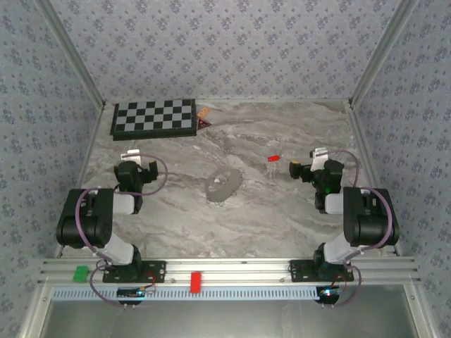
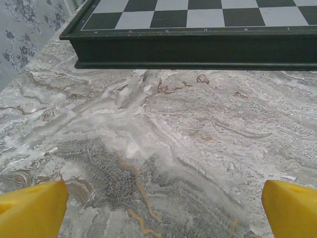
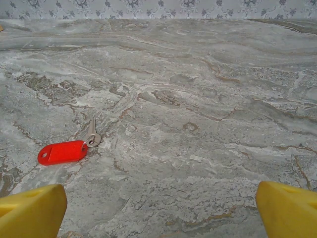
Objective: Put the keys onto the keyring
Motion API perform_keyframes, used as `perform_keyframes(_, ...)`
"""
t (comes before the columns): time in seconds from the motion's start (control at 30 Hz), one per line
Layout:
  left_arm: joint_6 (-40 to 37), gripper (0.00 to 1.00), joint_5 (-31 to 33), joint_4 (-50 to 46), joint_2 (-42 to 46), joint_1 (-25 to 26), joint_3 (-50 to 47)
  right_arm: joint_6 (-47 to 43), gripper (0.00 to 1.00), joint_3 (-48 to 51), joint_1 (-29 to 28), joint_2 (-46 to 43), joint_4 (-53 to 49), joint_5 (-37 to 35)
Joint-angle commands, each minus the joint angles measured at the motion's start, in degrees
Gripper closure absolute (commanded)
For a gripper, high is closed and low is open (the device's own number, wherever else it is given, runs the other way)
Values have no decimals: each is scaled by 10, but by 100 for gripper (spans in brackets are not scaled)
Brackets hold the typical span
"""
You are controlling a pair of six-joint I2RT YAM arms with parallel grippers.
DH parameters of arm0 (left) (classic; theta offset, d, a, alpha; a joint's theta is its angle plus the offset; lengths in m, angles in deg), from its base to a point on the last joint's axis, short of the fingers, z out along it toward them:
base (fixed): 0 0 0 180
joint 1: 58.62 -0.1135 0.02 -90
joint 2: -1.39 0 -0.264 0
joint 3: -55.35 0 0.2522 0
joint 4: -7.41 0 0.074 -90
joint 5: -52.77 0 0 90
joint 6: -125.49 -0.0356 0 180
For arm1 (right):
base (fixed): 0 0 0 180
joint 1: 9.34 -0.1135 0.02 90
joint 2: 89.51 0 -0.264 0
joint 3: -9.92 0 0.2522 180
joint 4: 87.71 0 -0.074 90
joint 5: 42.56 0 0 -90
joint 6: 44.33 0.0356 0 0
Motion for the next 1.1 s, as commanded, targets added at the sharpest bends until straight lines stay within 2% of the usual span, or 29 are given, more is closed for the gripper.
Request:
perform_keyframes(0.0,4,0,-6,15,2,-3,13,-10,1,4,-2,-7,7,-5)
perform_keyframes(0.7,4,0,-5,15,2,-3,13,-7,1,3,0,-6,5,-4)
perform_keyframes(1.07,5,0,-6,14,2,-4,14,13,1,-8,-7,-5,-12,-79)
